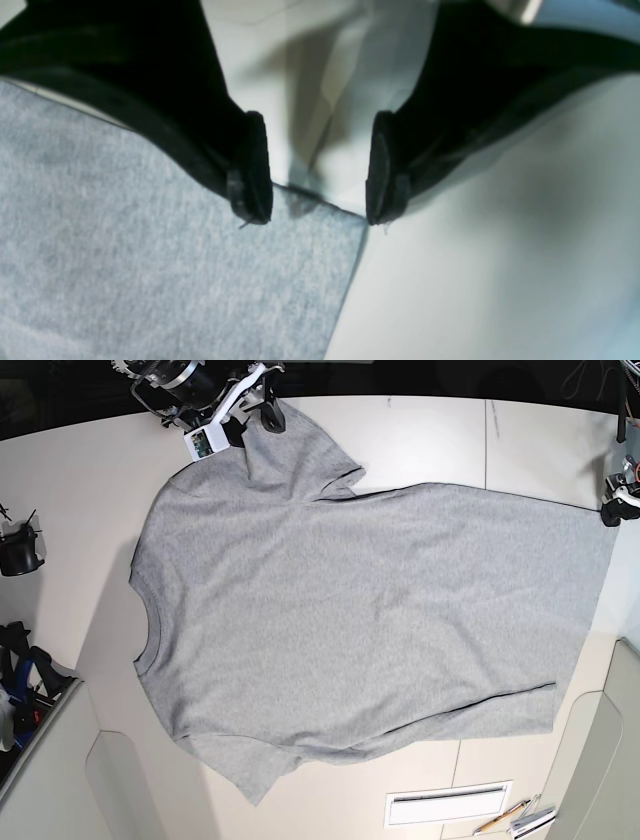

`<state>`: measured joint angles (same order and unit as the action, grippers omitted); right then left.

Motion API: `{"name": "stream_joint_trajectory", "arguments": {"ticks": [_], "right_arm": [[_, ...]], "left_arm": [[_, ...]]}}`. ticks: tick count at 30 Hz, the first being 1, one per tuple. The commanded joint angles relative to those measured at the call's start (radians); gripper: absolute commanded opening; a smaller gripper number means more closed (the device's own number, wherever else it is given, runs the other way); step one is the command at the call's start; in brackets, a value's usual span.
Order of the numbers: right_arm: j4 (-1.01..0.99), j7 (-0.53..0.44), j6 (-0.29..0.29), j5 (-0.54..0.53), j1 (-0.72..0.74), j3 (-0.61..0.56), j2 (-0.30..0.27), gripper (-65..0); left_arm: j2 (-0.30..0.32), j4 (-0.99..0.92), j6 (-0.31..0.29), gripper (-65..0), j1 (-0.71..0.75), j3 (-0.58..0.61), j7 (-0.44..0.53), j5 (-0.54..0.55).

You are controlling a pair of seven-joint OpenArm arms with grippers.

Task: Fold the T-shirt properly
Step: 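Close both grippers on the shirt edges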

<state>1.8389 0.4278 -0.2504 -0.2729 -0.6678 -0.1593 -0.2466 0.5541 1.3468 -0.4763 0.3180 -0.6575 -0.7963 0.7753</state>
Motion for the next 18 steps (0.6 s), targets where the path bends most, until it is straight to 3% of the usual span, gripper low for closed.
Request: {"name": "stream_joint_trajectory", "arguments": {"ticks": [1, 11, 18], "right_arm": [[0.004, 0.021, 0.002, 0.003, -0.008, -0.001, -0.002, -31.5], [0.004, 0.022, 0.003, 0.003, -0.009, -0.001, -0.002, -31.5], [0.004, 0.021, 0.003, 0.003, -0.008, -0.001, -0.002, -31.5]], "left_arm": [[0.025, 0.006, -0.006, -31.4, -0.005, -0.008, 0.022, 0.005], [0.025, -0.146, -0.008, -31.4, -0.066, -0.008, 0.021, 0.022], [0.025, -0.146, -0.079, -31.4, -0.065, -0.008, -0.023, 0.08]]}}
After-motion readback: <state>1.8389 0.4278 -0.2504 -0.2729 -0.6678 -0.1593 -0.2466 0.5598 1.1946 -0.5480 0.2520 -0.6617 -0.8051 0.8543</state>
